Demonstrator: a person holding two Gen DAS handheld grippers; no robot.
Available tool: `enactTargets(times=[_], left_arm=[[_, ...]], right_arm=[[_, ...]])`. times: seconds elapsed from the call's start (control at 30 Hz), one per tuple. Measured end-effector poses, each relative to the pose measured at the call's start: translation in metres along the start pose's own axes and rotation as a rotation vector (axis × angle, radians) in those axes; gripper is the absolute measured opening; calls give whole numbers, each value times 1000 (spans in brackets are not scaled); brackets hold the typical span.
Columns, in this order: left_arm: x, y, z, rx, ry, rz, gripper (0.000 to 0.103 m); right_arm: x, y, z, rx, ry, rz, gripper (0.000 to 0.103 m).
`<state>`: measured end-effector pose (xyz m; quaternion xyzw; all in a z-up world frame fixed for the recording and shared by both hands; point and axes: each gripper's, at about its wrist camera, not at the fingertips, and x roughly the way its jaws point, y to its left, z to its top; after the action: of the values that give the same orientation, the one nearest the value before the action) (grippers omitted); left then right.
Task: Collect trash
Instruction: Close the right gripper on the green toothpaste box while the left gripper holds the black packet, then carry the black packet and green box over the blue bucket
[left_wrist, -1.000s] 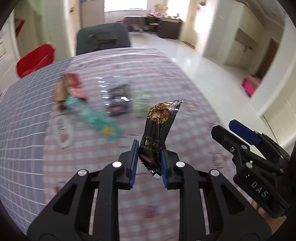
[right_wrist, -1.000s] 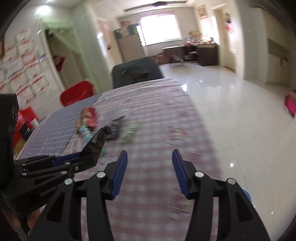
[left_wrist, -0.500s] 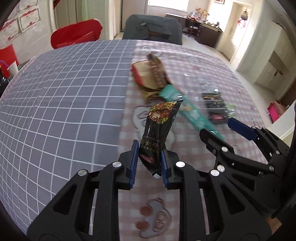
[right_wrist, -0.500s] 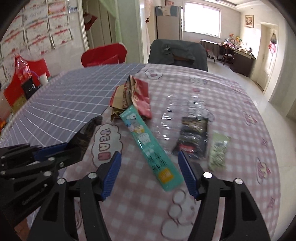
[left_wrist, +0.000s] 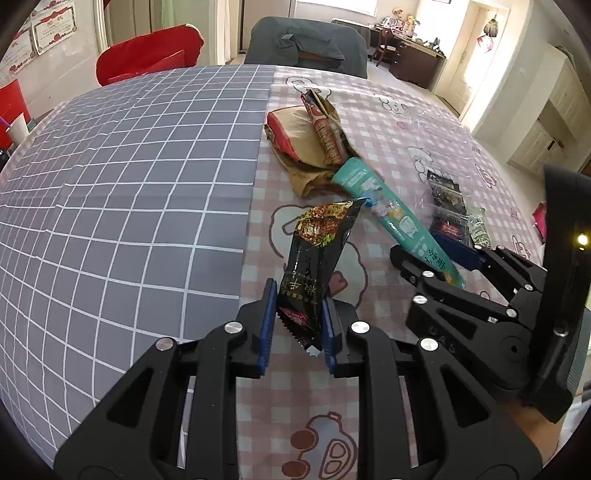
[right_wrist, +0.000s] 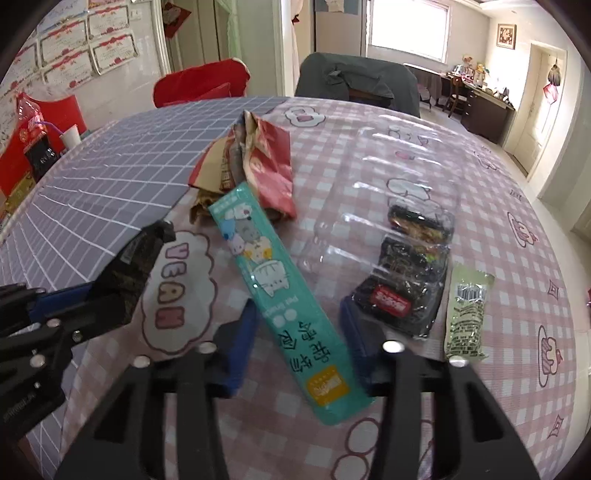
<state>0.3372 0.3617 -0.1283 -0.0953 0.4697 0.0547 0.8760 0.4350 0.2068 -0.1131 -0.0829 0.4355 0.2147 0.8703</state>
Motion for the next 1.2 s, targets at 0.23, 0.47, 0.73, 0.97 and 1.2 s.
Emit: enactTargets(times=[0.23,0.47,0.73,0.97,1.2], left_arm=[[-19,-20,-1,16,-32,-17,22],[-53,-78,-12,97,-64,-77,22],[-78,-192,-35,249,-69,-166,22],[-84,-315,-74,424,-25,-259,22],[-62,-431,-116,588,53,-311,22]], right_arm=[[-34,-12,-15,16,-50,46,27],[-100,-46,-37,82,-150,64,27],[-186,-134,-101,242,-267,9,27],[-241,-226,-181,395,-312,-98,27],[-262,-304,-253,544,-301,-200,27]])
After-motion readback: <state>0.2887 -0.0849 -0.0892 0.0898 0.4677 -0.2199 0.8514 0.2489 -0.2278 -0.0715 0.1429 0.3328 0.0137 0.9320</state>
